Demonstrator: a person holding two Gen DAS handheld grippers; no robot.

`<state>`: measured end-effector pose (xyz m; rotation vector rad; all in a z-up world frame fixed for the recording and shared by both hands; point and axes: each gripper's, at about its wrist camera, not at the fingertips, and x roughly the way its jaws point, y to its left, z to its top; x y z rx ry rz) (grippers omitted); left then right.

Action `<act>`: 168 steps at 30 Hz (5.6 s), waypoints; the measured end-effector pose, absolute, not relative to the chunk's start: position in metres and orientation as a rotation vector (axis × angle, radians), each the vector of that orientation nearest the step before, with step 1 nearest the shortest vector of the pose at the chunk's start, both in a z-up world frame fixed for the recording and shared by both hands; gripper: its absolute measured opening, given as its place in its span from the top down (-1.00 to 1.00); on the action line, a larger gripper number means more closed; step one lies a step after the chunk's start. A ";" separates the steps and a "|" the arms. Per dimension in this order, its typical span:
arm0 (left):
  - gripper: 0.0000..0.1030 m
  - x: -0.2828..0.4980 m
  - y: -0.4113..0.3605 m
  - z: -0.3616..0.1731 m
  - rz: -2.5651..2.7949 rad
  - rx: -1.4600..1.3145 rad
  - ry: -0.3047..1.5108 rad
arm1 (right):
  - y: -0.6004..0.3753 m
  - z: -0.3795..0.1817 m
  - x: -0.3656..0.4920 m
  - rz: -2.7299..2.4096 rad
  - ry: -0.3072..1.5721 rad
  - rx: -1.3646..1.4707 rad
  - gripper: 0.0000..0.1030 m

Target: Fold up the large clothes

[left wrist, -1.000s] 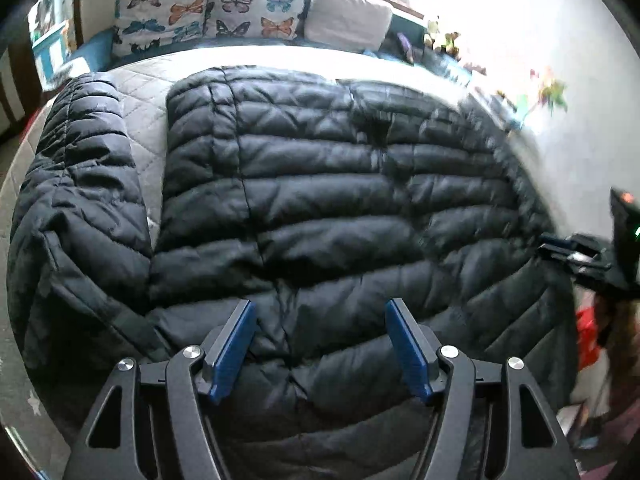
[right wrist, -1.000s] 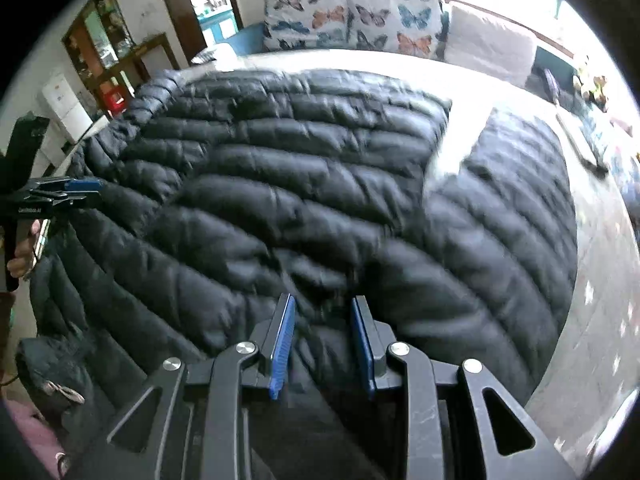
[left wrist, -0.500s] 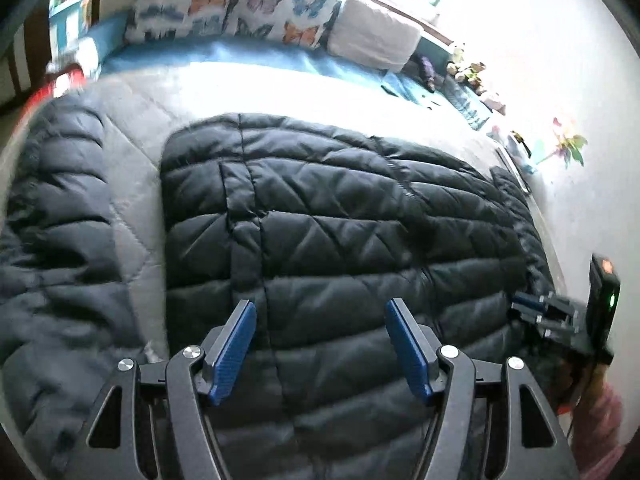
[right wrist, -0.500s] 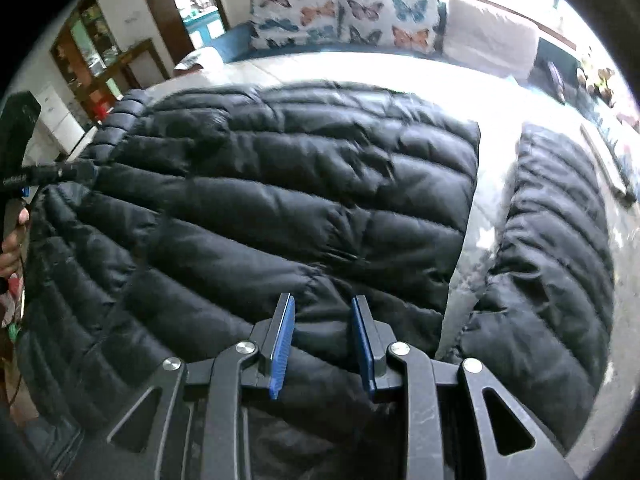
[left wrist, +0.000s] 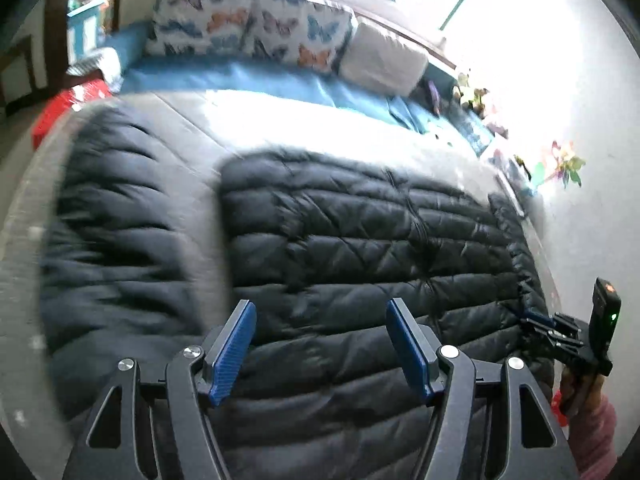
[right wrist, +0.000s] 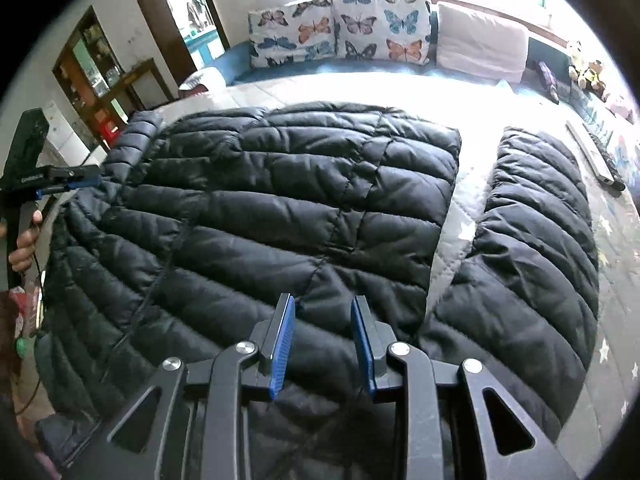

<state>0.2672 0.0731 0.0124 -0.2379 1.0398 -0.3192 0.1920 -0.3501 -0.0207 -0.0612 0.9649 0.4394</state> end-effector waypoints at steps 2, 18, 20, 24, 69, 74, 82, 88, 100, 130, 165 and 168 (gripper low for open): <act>-0.38 0.254 0.100 0.026 -0.284 -0.249 0.996 | -0.351 -0.018 0.182 0.458 0.957 -0.049 0.37; -0.30 0.272 0.191 -0.075 -0.231 -0.438 1.112 | -0.343 -0.048 0.173 0.444 1.033 -0.046 0.18; -0.30 0.278 0.194 -0.068 -0.259 -0.468 1.108 | -0.342 -0.049 0.172 0.443 1.037 -0.060 0.18; -0.30 0.300 0.201 -0.042 -0.253 -0.420 1.051 | -0.340 -0.052 0.173 0.442 1.040 -0.064 0.13; 0.82 0.256 0.306 -0.024 -0.134 -0.689 0.842 | -0.323 -0.047 0.169 0.417 0.994 -0.110 -0.29; 0.82 0.214 0.260 0.061 -0.187 -0.520 0.690 | -0.325 -0.024 0.153 0.446 0.914 -0.091 -0.29; 0.82 0.127 0.120 0.145 -0.366 -0.198 0.556 | -0.336 0.001 0.122 0.480 0.817 -0.078 -0.29; 0.81 0.057 -0.019 0.123 -0.505 0.062 0.614 | -0.352 0.009 0.101 0.473 0.769 -0.048 -0.29; -0.08 -0.029 -0.176 -0.045 -0.737 0.451 0.856 | -0.383 -0.004 0.079 0.409 0.788 0.013 -0.29; -0.43 0.075 0.040 -0.028 -0.437 0.003 0.921 | -0.295 -0.019 0.091 0.625 0.877 -0.210 -0.29; -0.49 0.030 0.015 -0.033 -0.449 0.098 0.910 | -0.322 -0.063 0.060 0.581 0.912 -0.297 -0.29; -0.49 0.019 0.017 -0.040 -0.434 0.127 0.887 | -0.322 -0.053 0.060 0.556 0.910 -0.289 -0.29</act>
